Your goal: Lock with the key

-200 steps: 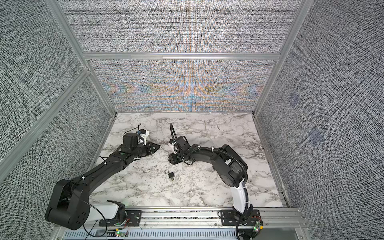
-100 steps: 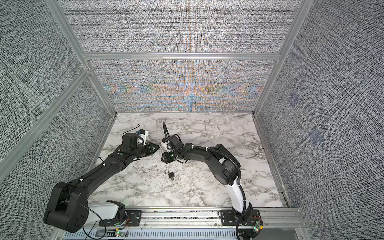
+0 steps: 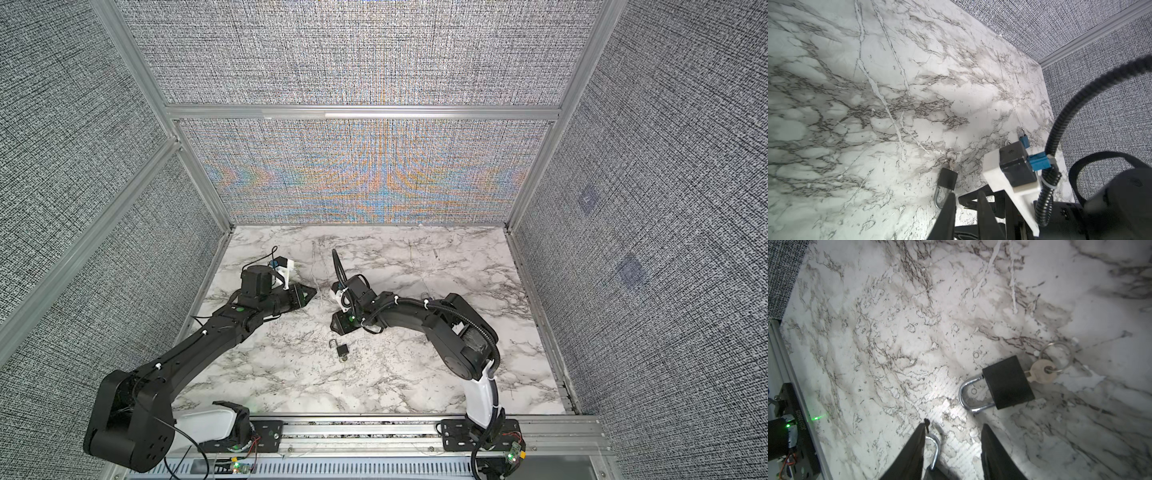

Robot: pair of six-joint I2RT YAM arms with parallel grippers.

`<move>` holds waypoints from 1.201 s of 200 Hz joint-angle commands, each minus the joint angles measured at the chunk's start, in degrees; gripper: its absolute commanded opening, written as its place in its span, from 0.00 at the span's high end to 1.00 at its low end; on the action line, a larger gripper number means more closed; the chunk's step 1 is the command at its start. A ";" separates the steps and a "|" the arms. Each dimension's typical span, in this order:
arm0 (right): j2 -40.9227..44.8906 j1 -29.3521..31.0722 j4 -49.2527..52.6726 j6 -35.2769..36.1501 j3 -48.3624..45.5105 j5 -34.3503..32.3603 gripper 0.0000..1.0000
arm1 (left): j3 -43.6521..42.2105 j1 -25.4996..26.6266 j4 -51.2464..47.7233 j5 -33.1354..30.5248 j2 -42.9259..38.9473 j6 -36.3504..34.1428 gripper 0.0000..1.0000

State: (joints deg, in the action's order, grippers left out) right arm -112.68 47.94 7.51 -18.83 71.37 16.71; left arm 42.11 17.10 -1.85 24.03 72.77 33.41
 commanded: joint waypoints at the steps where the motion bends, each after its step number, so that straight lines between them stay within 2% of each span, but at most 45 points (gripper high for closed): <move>1: -0.78 0.04 0.27 0.02 0.33 0.00 0.56 | 0.30 -0.05 -0.79 -0.64 -0.53 -0.41 0.78; 103: -10.53 0.22 -0.09 -0.55 11.53 2.01 0.55 | 0.47 -0.39 -3.07 -2.16 -2.68 -1.59 0.78; 133: -9.89 0.07 -0.30 -0.09 13.26 1.84 0.55 | 0.69 -0.57 -3.82 -2.73 -3.16 -1.81 0.78; 181: -5.56 -2.31 1.83 3.81 12.13 -0.40 0.55 | 0.15 -0.59 -3.92 -3.72 -4.28 -1.94 0.78; 240: -8.84 -6.10 5.86 9.67 13.75 0.59 0.54 | -0.07 -0.67 -3.82 -3.87 -4.24 -1.50 0.78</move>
State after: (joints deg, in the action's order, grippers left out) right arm -120.66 42.37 10.96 -12.47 84.07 17.37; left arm 42.30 16.56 -5.10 20.64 68.73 31.94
